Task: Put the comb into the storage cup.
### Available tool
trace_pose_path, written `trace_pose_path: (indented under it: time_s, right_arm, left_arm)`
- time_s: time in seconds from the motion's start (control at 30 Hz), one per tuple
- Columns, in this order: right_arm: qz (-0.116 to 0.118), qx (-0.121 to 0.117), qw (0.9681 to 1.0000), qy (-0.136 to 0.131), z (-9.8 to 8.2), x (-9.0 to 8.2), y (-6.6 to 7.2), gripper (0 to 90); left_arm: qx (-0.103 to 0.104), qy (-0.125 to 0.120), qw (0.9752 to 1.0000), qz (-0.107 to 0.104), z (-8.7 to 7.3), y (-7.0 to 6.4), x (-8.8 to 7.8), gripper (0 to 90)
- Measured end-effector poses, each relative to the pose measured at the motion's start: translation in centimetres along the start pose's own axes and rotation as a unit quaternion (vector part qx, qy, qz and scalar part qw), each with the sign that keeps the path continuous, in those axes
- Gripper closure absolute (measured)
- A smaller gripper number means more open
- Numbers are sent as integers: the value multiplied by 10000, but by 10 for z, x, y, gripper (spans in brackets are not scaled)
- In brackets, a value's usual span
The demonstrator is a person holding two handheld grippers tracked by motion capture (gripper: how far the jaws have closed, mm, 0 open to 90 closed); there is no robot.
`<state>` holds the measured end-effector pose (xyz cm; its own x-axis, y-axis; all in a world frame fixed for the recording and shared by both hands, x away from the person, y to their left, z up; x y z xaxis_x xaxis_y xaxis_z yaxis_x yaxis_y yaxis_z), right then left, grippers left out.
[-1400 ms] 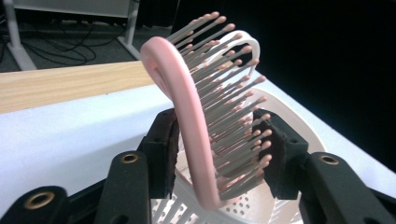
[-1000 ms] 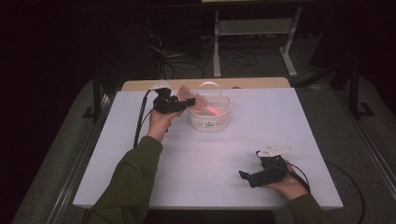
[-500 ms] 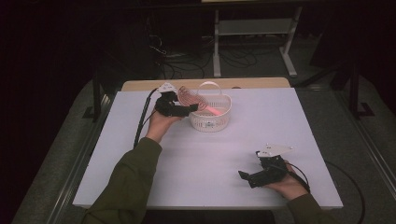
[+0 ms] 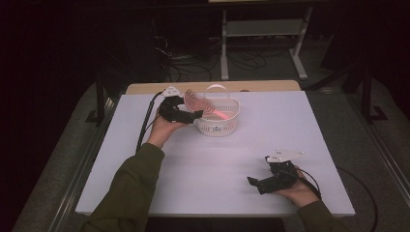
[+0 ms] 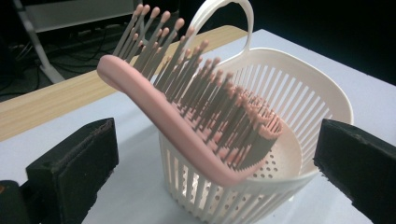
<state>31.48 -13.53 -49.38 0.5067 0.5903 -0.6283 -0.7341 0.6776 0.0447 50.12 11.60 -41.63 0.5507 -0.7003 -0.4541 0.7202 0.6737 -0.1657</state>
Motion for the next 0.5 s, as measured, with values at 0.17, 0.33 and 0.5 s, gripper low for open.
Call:
trace_pose_path:
  time_s: [0.17,0.33,0.5]
  right_arm:
    - [-17,13,10000,12,-1,-1,0,0]
    - [-45,31,10000,-10,-2,-5,-2,0]
    - [-59,15,10000,-74,1,-6,-2,0]
  left_arm:
    - [55,54,10000,7,-3,1,-6,0]
    - [150,160,9998,8,-7,3,-11,0]
    - [232,148,9996,35,-7,3,-19,0]
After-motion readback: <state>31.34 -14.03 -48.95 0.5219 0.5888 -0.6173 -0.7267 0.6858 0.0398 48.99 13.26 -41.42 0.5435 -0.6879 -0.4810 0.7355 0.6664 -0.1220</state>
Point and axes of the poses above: each handheld gripper's, and its own axes: x roughly forward along the jaws, z roughly out of its top, y roughly to its left, the point moved 8 cm from there along x, roughly forward along the jaws, and after that the axes turned 4 degrees about -x, right-handed, at the moved point
